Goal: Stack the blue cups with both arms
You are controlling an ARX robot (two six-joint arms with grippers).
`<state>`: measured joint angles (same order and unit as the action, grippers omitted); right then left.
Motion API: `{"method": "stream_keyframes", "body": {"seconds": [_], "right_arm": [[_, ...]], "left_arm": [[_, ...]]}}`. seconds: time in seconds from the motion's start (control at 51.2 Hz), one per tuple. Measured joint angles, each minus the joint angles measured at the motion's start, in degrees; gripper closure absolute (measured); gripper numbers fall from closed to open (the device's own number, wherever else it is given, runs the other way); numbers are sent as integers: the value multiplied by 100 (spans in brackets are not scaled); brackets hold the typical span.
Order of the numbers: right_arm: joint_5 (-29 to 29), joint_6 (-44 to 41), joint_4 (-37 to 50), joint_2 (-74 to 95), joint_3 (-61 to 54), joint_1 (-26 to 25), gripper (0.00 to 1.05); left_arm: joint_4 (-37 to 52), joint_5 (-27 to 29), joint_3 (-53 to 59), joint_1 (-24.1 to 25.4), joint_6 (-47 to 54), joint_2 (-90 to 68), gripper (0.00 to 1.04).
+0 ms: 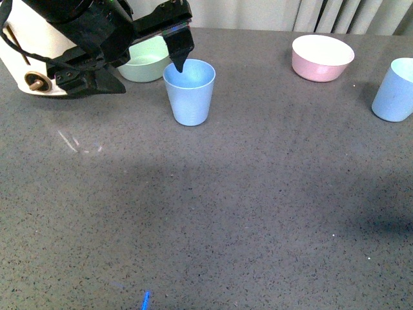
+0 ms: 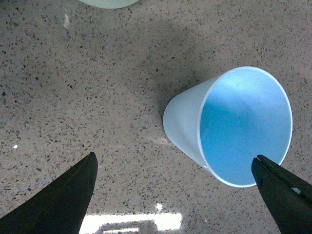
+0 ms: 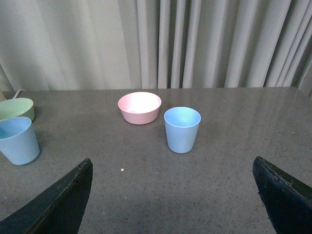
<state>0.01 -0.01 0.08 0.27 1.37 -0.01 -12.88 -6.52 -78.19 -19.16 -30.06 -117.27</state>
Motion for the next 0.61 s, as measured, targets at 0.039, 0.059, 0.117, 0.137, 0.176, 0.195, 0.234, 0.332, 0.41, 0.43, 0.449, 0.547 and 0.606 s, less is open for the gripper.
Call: {"method": "stream_keyframes", "body": {"seconds": [0.039,0.059,0.117,0.137,0.176,0.195,0.234,0.332,0.41,0.43,0.449,0.547,0.606], "right_arm": [[0,0,0,0,0,0,9],[0,0,0,0,0,0,9],[0,0,0,0,0,0,9],[0,0,0,0,-2,0,9],[0,0,0,0,0,0,9],[0,0,0,0,0,0,9],[0,0,0,0,0,0,9],[0,0,0,0,0,0,9],[0,0,0,0,0,0,9],[0,0,0,0,-2,0,9],[0,0,0,0,0,0,9],[0,0,0,0,0,0,9],[0,0,0,0,0,0,9]], "left_arm": [[-31,24,-74,-11,0,-46,9],[-52,61,-146,-20,0,-103,9],[-87,87,-269,-42,-2,-205,9],[-103,87,-321,-55,-2,-262,9],[-131,101,-385,-72,-4,-319,9],[-142,105,-415,-85,-4,-356,9],[-151,105,-461,-103,-9,-398,9],[-225,140,-608,-157,-24,-520,10],[-332,236,-745,-203,-44,-647,21],[-354,254,-765,-208,-48,-662,23],[-400,280,-802,-216,-68,-695,26],[-503,363,-927,-254,-98,-831,41],[-546,380,-977,-271,-118,-876,48]]}}
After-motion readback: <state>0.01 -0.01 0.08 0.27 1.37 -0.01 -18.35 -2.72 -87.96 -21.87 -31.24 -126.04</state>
